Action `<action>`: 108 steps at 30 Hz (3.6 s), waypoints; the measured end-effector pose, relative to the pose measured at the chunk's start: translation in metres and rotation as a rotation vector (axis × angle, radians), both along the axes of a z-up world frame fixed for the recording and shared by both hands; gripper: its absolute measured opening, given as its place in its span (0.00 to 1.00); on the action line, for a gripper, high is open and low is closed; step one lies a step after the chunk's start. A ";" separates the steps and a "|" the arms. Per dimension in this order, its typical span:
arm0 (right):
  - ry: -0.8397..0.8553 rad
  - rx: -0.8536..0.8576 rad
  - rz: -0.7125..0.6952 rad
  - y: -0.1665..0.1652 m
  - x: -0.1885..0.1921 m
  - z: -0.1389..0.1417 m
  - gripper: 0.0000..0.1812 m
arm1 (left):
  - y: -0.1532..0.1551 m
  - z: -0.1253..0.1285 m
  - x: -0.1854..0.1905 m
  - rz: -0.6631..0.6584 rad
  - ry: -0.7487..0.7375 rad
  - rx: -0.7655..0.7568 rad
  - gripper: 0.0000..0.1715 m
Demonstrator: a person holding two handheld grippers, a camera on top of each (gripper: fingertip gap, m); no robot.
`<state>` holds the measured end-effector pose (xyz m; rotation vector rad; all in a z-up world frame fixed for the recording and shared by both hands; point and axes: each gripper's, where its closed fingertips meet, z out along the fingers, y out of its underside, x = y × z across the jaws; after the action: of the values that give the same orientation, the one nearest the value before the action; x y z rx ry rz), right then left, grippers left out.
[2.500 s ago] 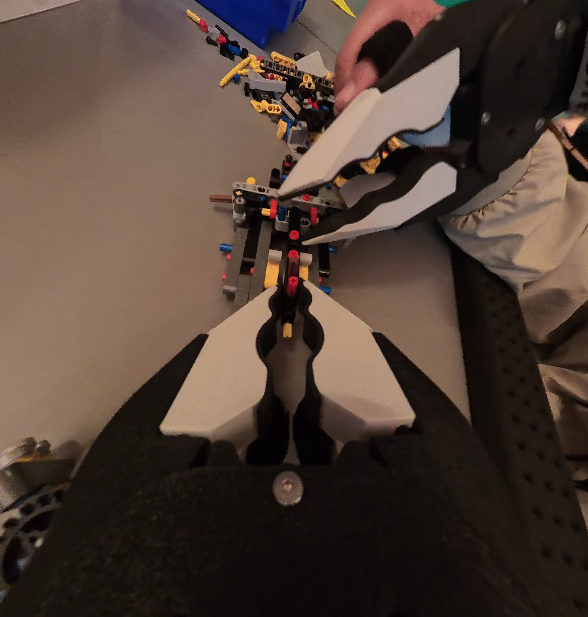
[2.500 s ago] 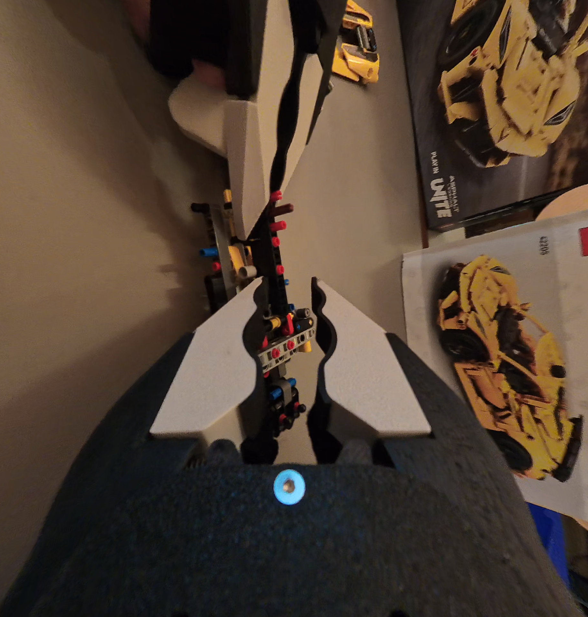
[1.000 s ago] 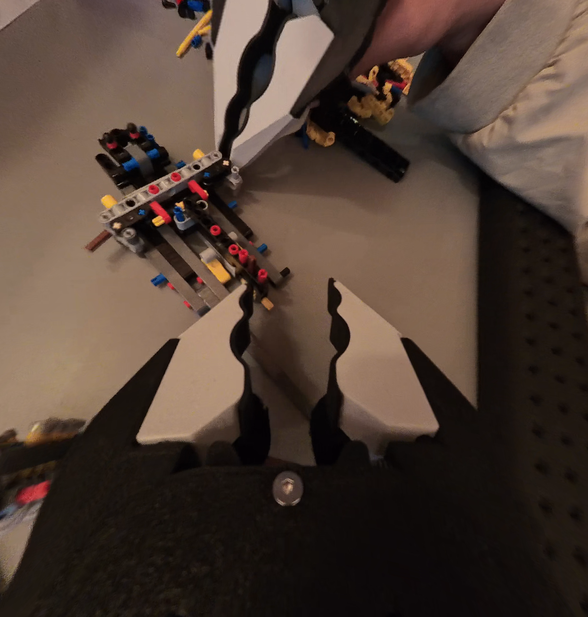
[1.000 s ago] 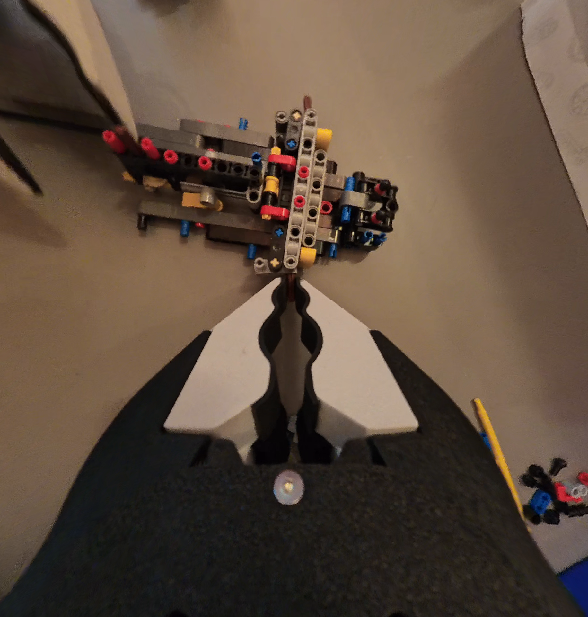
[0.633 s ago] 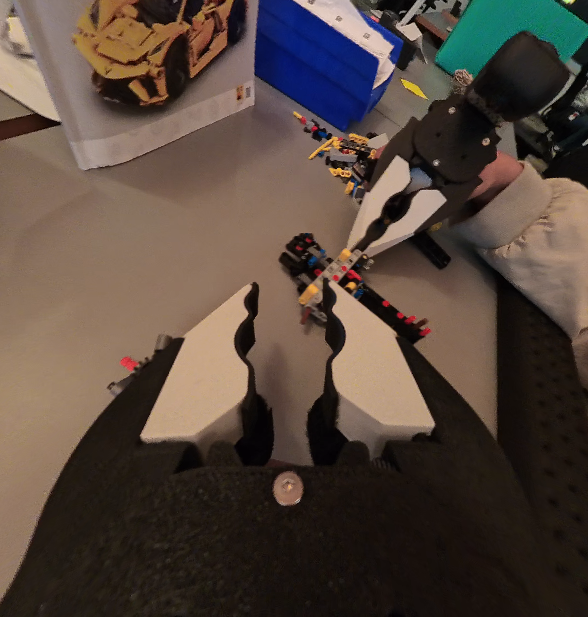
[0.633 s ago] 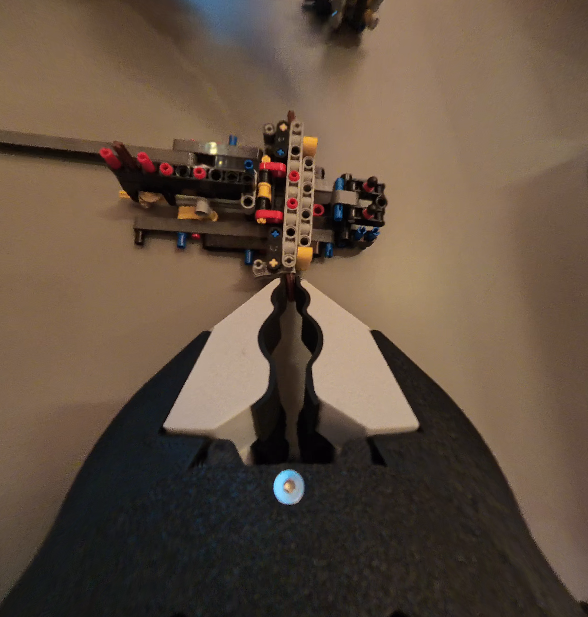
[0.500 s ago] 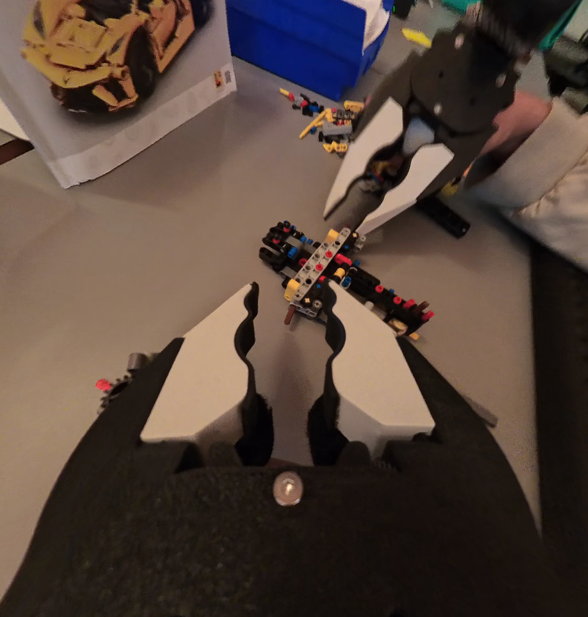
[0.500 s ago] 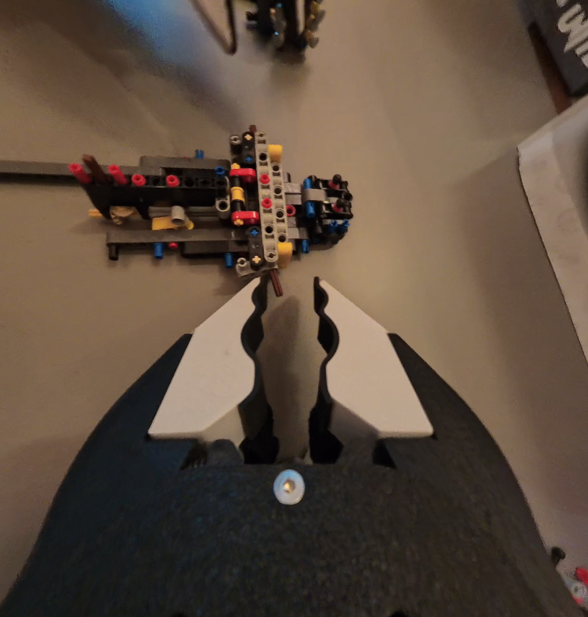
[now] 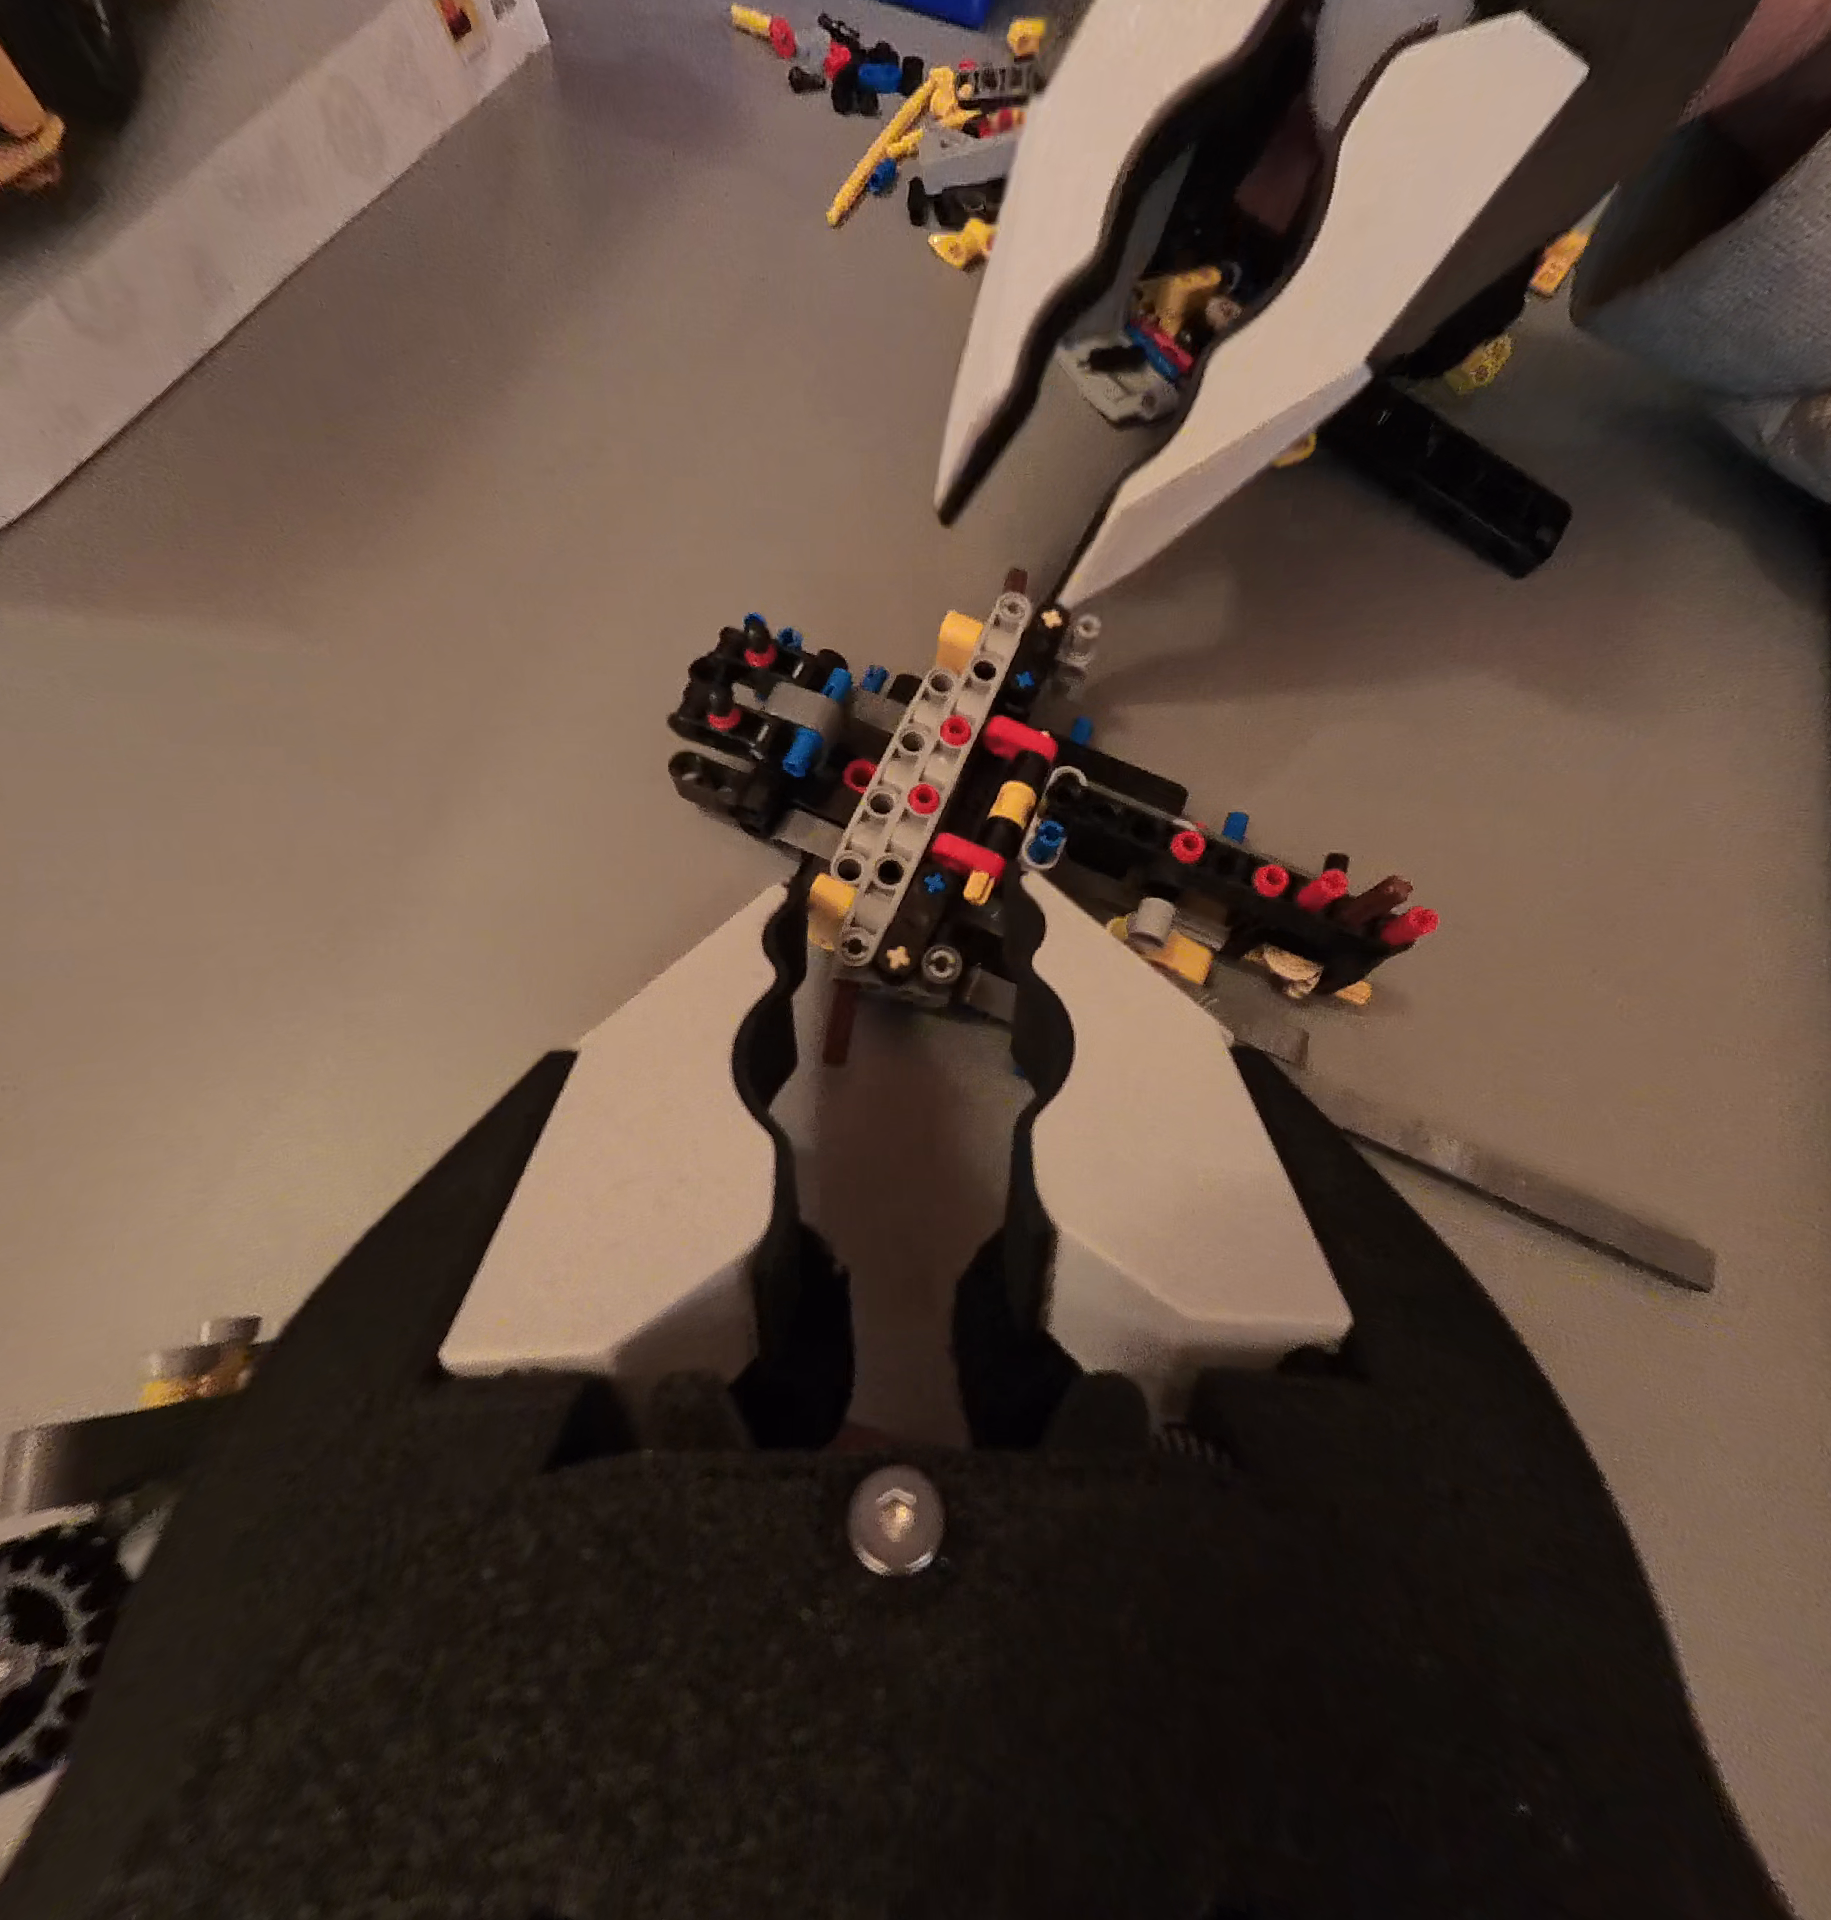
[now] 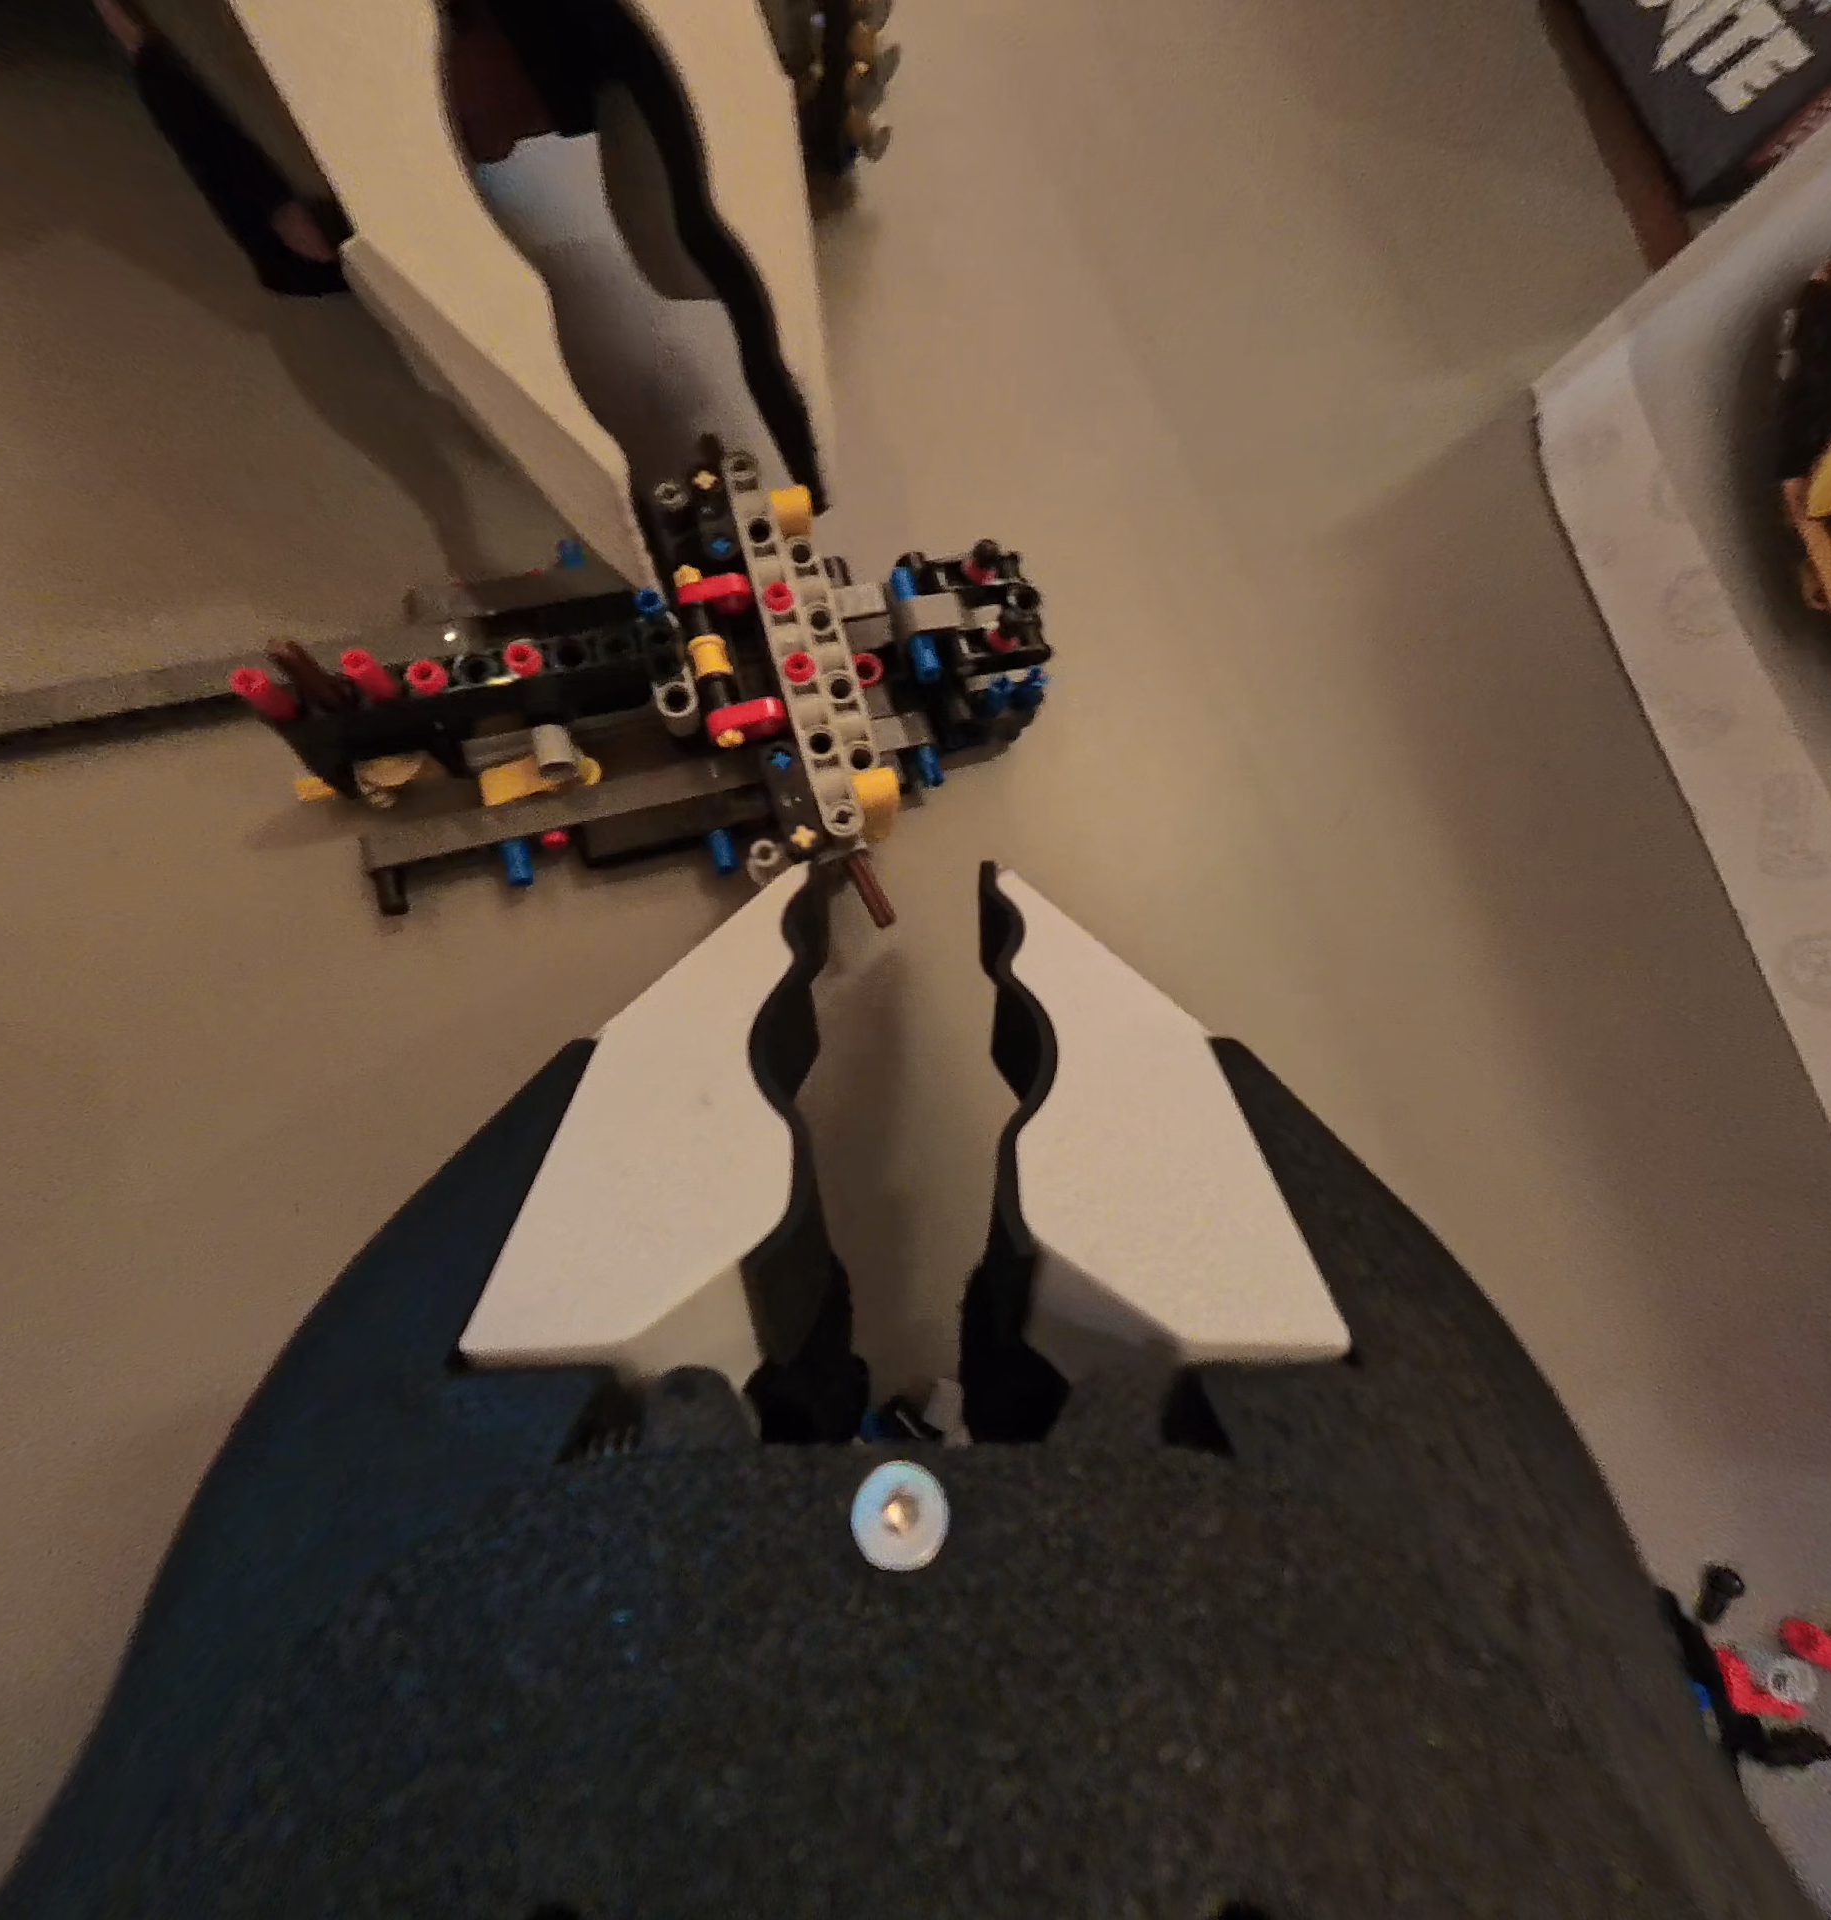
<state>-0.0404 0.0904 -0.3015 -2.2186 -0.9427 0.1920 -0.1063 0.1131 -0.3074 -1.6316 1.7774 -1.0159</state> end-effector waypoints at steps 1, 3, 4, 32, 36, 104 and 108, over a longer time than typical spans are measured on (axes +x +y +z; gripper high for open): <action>0.006 0.000 -0.014 0.001 0.003 0.002 0.16 | 0.001 0.000 0.000 0.012 0.004 0.002 0.22; 0.030 -0.002 -0.042 0.002 0.006 0.005 0.18 | 0.005 0.000 0.000 0.073 0.025 0.014 0.21; 0.032 -0.006 -0.057 0.002 0.008 0.006 0.21 | 0.009 0.000 -0.001 0.120 0.039 0.037 0.21; 0.184 -0.148 0.163 -0.011 -0.063 0.007 0.02 | -0.024 0.056 -0.027 -0.012 -0.101 0.041 0.26; 0.170 -0.111 0.123 -0.004 -0.068 0.012 0.02 | -0.005 0.034 -0.015 0.141 -0.034 0.154 0.26; 0.658 -0.241 -0.199 0.022 -0.085 0.019 0.01 | 0.008 0.028 -0.001 0.570 -0.286 -1.209 0.05; 0.554 -0.143 -0.279 0.024 -0.047 0.026 0.00 | 0.036 0.018 -0.018 0.719 -0.309 -1.158 0.06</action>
<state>-0.0878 0.1144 -0.2753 -2.2154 -0.3236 0.7169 -0.1241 0.1494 -0.2894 -2.2618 0.1969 -1.8870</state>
